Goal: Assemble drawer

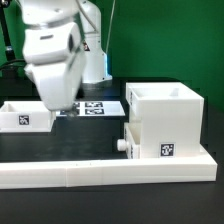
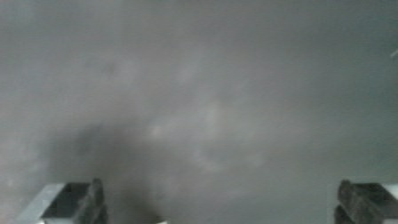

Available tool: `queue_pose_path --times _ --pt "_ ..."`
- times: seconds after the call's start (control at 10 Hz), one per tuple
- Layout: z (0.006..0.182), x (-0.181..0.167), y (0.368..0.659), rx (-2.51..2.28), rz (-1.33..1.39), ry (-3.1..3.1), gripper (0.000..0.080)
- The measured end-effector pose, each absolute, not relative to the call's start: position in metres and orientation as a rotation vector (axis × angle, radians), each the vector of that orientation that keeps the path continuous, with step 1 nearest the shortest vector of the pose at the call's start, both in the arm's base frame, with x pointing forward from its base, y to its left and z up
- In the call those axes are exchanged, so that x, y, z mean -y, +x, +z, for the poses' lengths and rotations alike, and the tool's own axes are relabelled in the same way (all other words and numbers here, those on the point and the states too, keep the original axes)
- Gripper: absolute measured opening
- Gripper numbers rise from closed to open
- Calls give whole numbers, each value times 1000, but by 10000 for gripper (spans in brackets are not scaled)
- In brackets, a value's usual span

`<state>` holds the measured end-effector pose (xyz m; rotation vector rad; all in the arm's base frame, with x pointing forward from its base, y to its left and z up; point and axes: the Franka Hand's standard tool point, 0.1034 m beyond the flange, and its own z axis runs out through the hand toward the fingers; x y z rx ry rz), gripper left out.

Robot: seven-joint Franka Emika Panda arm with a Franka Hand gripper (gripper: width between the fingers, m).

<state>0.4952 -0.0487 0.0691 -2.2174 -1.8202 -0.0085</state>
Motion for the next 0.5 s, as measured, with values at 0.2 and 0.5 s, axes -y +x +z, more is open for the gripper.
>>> queue_pose_path --times 0.2,0.5 --pt "79 71 476 1823 -8 -2221 649" --pt "80 86 456 1753 10 -2274 649"
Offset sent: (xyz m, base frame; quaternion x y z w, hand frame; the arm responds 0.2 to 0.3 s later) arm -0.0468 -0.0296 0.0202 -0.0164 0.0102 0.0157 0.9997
